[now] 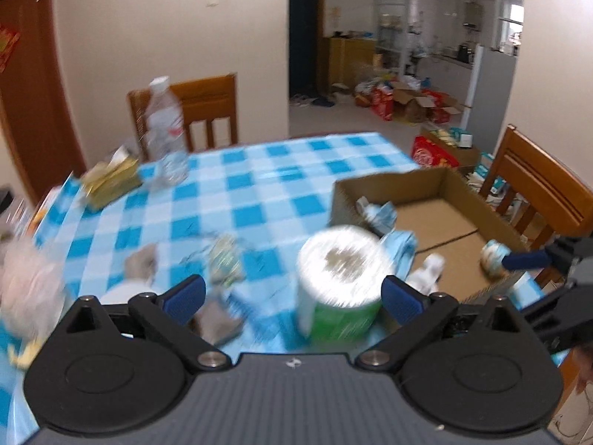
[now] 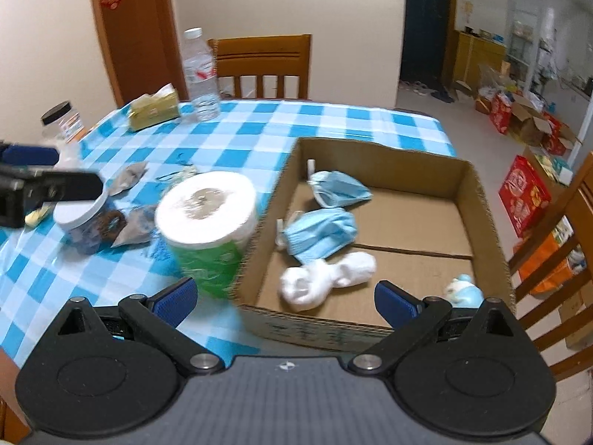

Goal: Organize soft objects
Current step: 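Move both grippers back over the table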

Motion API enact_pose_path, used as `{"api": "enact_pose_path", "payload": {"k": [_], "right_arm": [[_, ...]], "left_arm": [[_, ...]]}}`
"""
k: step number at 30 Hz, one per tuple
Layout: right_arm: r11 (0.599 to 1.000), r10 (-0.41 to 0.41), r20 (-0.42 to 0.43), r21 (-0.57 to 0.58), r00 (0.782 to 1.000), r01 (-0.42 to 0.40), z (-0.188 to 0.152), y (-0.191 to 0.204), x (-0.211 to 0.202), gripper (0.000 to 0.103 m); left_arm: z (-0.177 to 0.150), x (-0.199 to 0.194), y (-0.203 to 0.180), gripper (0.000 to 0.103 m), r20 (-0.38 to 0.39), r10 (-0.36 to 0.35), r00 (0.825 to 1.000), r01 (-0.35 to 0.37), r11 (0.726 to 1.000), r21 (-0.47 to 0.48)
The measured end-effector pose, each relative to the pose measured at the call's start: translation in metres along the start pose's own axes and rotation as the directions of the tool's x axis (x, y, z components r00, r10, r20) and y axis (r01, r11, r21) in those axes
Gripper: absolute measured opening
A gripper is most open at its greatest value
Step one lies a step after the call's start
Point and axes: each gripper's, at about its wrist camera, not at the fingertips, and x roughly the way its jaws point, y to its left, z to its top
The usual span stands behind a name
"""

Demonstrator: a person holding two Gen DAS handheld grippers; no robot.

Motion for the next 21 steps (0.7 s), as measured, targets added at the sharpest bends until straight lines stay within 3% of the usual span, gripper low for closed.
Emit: {"api": "enact_pose_path", "payload": {"k": [6,13,21], "right_arm": [[0.996,0.066,-0.017,-0.065,0.998,-0.067,0.002,0.038,0.003,0.103],[0.974,0.139,-0.05,-0.173,0.989,-0.145,0.011,0.096,0.013,0.103],[0.961,0.141,-0.101,-0.227,0.985,-0.161,0.02,0.155,0.036,0.103]], "left_arm": [[-0.043,-0.012,0.041,0.101,-0.063,0.065,0.996,-0.069,0.996,-0.059],[-0.08,-0.011,0.097,0.101,-0.14,0.165,0.976,-0.186,0.971,-0.152],[-0.108,-0.008,0.157,0.101,-0.189,0.198,0.962,-0.236,0.95,-0.205]]}}
